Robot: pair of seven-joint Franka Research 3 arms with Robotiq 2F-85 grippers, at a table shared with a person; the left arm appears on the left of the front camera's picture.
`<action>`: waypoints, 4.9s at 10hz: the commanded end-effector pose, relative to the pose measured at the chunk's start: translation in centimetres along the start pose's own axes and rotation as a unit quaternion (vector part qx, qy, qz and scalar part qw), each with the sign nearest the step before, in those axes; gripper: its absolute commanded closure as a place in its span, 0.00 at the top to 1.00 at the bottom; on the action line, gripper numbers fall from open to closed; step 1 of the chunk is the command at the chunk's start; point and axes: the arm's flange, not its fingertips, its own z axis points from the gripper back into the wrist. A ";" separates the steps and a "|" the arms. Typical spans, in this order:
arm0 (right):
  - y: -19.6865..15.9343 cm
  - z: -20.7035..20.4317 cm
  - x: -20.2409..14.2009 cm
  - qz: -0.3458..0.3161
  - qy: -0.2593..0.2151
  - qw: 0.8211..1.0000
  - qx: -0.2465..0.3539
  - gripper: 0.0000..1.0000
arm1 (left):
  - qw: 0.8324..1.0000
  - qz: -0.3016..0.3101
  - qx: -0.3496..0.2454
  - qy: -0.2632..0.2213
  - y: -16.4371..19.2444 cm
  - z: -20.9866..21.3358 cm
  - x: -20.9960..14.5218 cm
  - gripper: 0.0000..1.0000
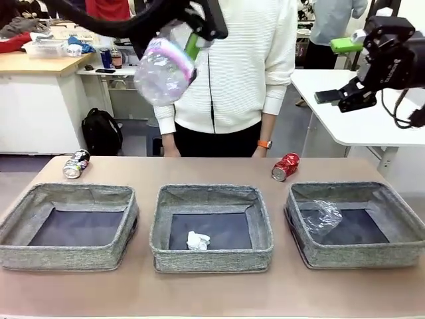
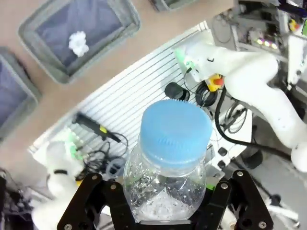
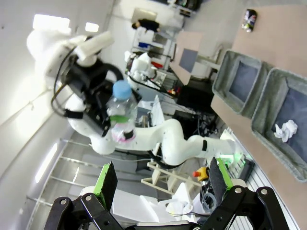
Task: Sort the waste into the appropriate baskets.
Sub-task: Pick up the waste item pointed out by the person, then place the picked waste into the Fabric basket indicated by the person.
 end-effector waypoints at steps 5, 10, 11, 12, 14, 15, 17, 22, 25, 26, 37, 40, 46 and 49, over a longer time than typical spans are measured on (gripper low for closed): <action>-0.1 0.0 0.2 0.012 -0.002 1.000 0.000 1.00 | 0.966 0.256 0.040 0.002 -4.1 0.0 3.4 0.00; -0.1 0.0 0.2 0.012 -0.002 1.000 0.000 1.00 | 0.964 0.240 0.056 0.098 -3.3 3.6 8.3 0.00; -0.1 0.0 0.2 0.012 -0.002 1.000 0.000 1.00 | 0.964 0.226 0.068 0.125 -2.9 3.6 8.6 0.00; -0.1 0.0 0.2 0.012 -0.002 1.000 0.000 1.00 | 0.962 0.229 0.079 0.128 -2.1 3.5 8.8 0.00; -0.1 0.0 0.2 0.012 -0.002 1.000 0.000 1.00 | 0.965 0.238 0.058 0.094 -1.5 1.0 7.4 0.00; -0.1 0.0 0.2 0.012 -0.002 1.000 0.000 1.00 | 0.965 0.238 0.058 0.094 -1.5 1.0 7.4 0.00; -0.1 0.0 0.2 0.012 -0.002 1.000 0.000 1.00 | 0.965 0.238 0.058 0.094 -1.5 1.0 7.4 0.00; -0.1 0.0 0.2 0.012 -0.002 1.000 0.000 1.00 | 0.965 0.238 0.058 0.094 -1.5 1.0 7.4 0.00; -0.1 0.0 0.2 0.012 -0.002 1.000 0.000 1.00 | 0.965 0.238 0.058 0.094 -1.5 1.0 7.4 0.00; -0.1 0.0 0.2 0.012 -0.002 1.000 0.000 1.00 | 0.965 0.238 0.058 0.094 -1.5 1.0 7.4 0.00; -0.1 0.0 0.2 0.012 -0.002 1.000 0.000 1.00 | 0.965 0.238 0.058 0.094 -1.5 1.0 7.4 0.00; -0.1 0.0 0.2 0.012 -0.002 1.000 0.000 1.00 | 0.965 0.238 0.058 0.094 -1.5 1.0 7.4 0.00; 0.8 6.8 -6.4 0.004 -0.053 0.992 -0.117 1.00 | 0.990 0.141 0.032 -0.004 -3.3 -4.3 7.5 0.00; 1.1 15.9 -15.0 -0.029 -0.155 0.973 -0.169 1.00 | 0.992 0.071 -0.014 -0.099 -4.5 -11.8 11.2 0.00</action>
